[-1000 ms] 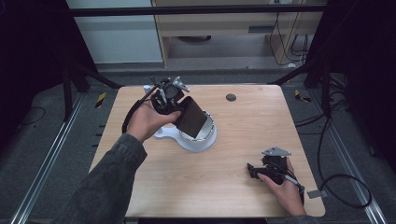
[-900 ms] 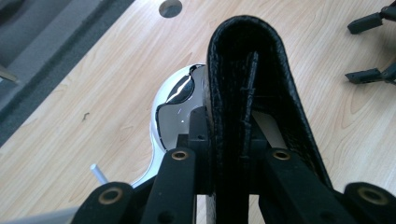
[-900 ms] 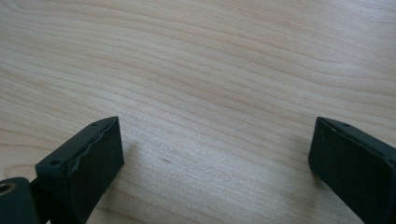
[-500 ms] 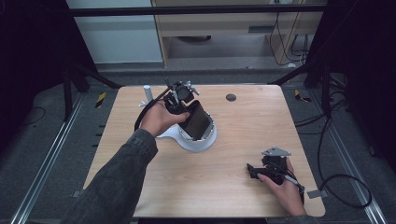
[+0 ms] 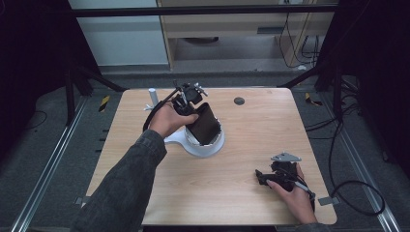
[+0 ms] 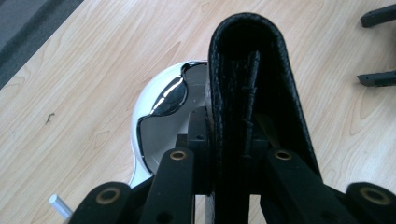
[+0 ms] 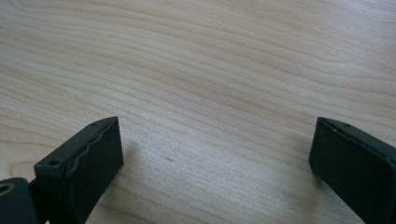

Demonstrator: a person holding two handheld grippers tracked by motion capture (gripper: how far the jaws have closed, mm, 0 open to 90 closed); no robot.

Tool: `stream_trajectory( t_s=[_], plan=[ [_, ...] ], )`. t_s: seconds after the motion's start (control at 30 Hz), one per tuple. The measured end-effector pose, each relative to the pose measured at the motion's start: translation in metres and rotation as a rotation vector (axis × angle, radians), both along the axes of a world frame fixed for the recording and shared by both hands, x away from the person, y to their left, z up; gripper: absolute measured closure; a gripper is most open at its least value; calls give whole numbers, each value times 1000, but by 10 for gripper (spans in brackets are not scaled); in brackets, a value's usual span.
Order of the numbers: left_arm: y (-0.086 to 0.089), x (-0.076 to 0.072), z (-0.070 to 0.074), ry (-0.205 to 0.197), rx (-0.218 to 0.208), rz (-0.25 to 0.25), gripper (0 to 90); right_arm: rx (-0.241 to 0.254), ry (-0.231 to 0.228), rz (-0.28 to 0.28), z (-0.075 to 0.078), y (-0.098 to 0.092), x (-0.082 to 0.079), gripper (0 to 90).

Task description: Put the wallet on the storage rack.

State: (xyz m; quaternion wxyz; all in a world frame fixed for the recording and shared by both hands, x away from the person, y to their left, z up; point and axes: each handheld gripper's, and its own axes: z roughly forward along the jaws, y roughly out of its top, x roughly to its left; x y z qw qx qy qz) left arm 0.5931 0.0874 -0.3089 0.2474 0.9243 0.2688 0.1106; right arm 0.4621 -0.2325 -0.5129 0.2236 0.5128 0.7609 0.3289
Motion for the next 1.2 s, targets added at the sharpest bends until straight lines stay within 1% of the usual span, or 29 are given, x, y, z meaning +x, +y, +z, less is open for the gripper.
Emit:
stream_trajectory(
  t_s=[0.1,0.2,0.33,0.4,0.53,0.67,0.73,0.77,0.83,0.9,1.07,1.2],
  plan=[
    [3,1,1,-17,-11,11,750,2,2,-1,0,0,0,31],
    [6,0,4,-57,-24,34,695,0,1,-1,0,0,0,31],
    [11,-3,8,-86,-45,46,682,-1,4,0,0,0,-1,31],
    [14,-5,10,-96,-48,54,678,-2,2,0,0,0,0,31],
    [21,-8,13,-127,-57,83,670,-4,1,2,0,0,-1,31],
    [29,-11,15,-139,-62,106,677,-4,1,2,0,0,-1,31],
    [32,-12,16,-146,-73,115,703,-4,2,1,0,1,-1,30],
    [33,-12,16,-146,-80,118,713,-5,1,1,0,1,-1,30],
    [33,-12,17,-147,-79,118,742,-5,1,1,0,1,-1,30],
    [32,-11,17,-149,-86,120,753,-4,2,1,0,1,-1,30],
    [33,-9,16,-150,-92,124,740,-5,1,2,0,1,-1,30],
    [35,-11,17,-158,-92,119,693,-5,1,4,0,1,-1,30]
  ],
)
